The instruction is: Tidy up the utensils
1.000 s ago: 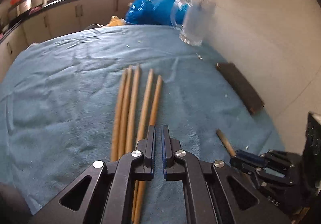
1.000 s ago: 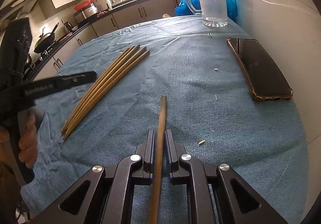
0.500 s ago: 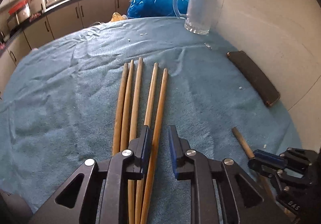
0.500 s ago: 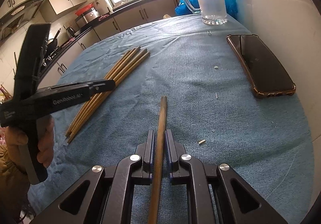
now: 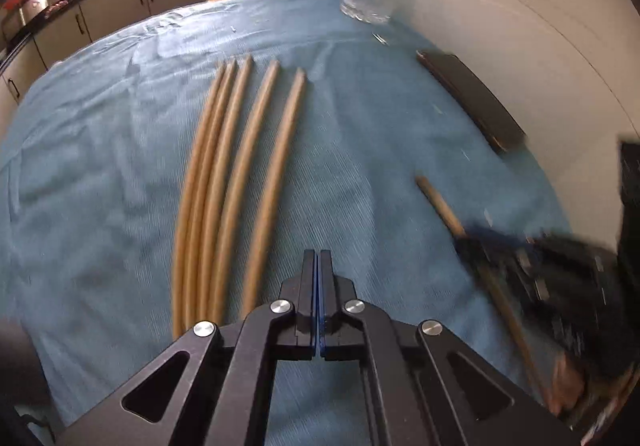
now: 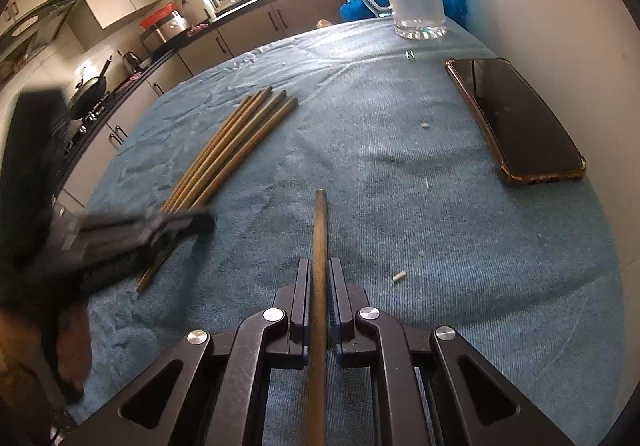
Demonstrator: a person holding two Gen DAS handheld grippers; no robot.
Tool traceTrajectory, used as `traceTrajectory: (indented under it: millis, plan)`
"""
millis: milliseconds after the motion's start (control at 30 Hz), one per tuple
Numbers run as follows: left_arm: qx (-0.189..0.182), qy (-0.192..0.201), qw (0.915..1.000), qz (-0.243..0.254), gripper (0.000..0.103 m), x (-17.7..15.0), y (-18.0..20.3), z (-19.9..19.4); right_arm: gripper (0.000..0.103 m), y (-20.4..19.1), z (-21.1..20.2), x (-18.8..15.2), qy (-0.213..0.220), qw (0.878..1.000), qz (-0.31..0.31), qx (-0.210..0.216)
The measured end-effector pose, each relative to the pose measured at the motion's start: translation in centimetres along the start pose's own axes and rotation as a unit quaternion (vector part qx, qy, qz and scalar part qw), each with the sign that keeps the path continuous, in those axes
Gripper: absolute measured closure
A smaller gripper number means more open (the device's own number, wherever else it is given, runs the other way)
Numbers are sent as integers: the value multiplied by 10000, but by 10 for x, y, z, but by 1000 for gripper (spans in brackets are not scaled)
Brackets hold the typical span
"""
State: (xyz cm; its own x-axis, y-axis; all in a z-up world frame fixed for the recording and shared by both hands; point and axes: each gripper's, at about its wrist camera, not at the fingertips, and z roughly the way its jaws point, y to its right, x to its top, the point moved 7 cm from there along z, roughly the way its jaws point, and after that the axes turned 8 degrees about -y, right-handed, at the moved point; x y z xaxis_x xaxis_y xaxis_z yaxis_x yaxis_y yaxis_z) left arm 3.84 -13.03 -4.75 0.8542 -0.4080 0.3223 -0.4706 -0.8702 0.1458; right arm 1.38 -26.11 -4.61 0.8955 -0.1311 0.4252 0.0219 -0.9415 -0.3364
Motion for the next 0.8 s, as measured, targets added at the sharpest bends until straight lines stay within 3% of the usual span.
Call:
traceTrajectory:
  millis: [67, 133, 200, 267, 300, 367, 400, 533, 633, 700, 800]
  plan:
    - [-326, -144, 9994, -49, 103, -21, 10, -5, 95, 1, -2, -4, -47, 10000, 57, -37]
    - [-389, -217, 9990, -19, 103, -34, 15, -10, 95, 2, -6, -10, -91, 9998, 141, -50]
    - [-505, -4, 9986, 136, 103, -37, 22, -26, 95, 4, -9, -15, -148, 9997, 175, -125]
    - [-175, 383, 9987, 282, 101, -30, 20, -41, 95, 5, -13, -20, -183, 9994, 188, -235]
    - [-36, 524, 9981, 322, 97, -24, 18, -45, 95, 5, -15, -22, -164, 9993, 155, -296]
    - [23, 757, 9964, 389, 70, -6, 15, -49, 95, 3, -15, -25, -115, 9991, 16, -407]
    - [-7, 798, 9959, 415, 67, 0, 14, -48, 95, 2, -15, -26, -92, 9988, -40, -471]
    - [135, 698, 9969, 324, 67, 27, 0, -23, 94, 2, -15, -26, -53, 9984, -54, -568]
    - [19, 504, 9981, 341, 75, 33, -6, -8, 94, 3, -15, -25, -36, 9988, -40, -480]
    - [252, 489, 9978, 379, 75, 34, -10, -4, 94, 5, -15, -26, -20, 9993, -49, -381]
    - [291, 390, 9982, 336, 75, 37, -14, 3, 94, 8, -16, -25, -6, 9998, 6, -220]
